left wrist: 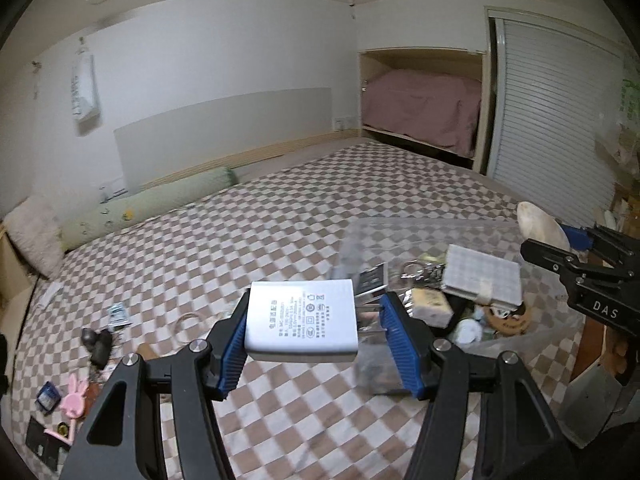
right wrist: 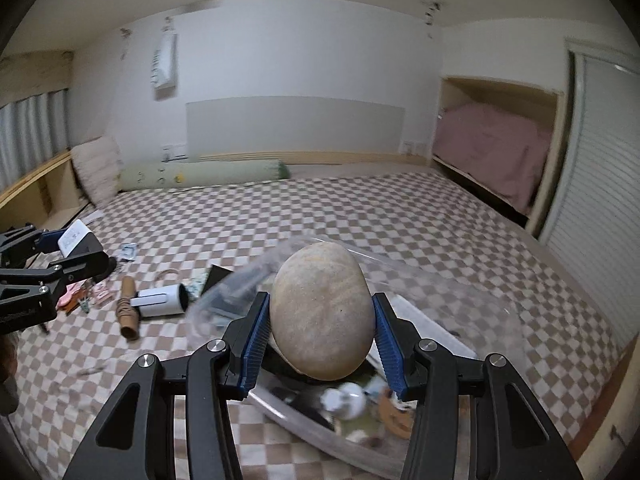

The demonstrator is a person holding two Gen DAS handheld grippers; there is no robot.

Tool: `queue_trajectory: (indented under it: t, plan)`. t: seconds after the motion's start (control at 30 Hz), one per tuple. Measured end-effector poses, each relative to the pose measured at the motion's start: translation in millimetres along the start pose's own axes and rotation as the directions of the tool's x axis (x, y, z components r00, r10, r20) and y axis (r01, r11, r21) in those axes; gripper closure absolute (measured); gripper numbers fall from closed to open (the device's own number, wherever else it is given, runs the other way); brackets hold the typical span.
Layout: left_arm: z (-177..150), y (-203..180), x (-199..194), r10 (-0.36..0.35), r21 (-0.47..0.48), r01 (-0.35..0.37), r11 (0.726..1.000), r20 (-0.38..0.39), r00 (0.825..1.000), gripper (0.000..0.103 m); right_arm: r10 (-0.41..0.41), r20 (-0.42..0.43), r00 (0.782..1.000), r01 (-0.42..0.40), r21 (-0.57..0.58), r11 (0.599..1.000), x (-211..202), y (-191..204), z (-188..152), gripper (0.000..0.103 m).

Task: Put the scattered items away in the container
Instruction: 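Lift and carry the charger and stone toward the clear box with both tools, then lower the charger and stone into the clear box and open both tools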

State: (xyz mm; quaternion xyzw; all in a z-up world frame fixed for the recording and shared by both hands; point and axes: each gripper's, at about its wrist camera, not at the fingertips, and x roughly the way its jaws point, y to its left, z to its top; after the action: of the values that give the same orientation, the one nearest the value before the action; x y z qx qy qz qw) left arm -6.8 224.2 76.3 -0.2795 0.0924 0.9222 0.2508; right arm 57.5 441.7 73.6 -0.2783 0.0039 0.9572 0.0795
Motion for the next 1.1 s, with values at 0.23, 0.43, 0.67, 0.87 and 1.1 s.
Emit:
queue_trajectory:
  t: [0.23, 0.43, 0.67, 0.87, 1.1]
  plan:
    - [4.8, -32.2, 30.2, -0.073, 0.007, 0.073, 0.997, -0.019, 0.997, 0.041, -0.074, -0.033, 0.997, 0.076, 0.084, 0.994, 6.7, -53.7, -14.0, 0.053]
    - [5.3, -61.0, 50.1, -0.132, 0.031, 0.133, 0.991, -0.043, 0.99, 0.041, -0.102, -0.121, 0.987, 0.122, 0.168, 0.978, 22.8, -94.7, -33.8, 0.053]
    - [8.4, -83.2, 68.7, -0.182, 0.036, 0.184, 0.982, -0.061, 0.981, 0.041, -0.124, -0.236, 0.964, 0.164, 0.158, 0.974, 45.2, -109.0, -57.3, 0.053]
    - [9.0, -101.5, 84.3, -0.208, 0.044, 0.212, 0.976, -0.083, 0.975, 0.041, -0.078, -0.319, 0.945, 0.147, 0.199, 0.969, 50.8, -117.6, -73.9, 0.053]
    - [6.4, -114.6, 97.9, -0.215, 0.054, 0.222, 0.974, -0.114, 0.97, 0.041, -0.049, -0.374, 0.926, 0.13, 0.195, 0.972, 51.9, -113.0, -79.6, 0.053]
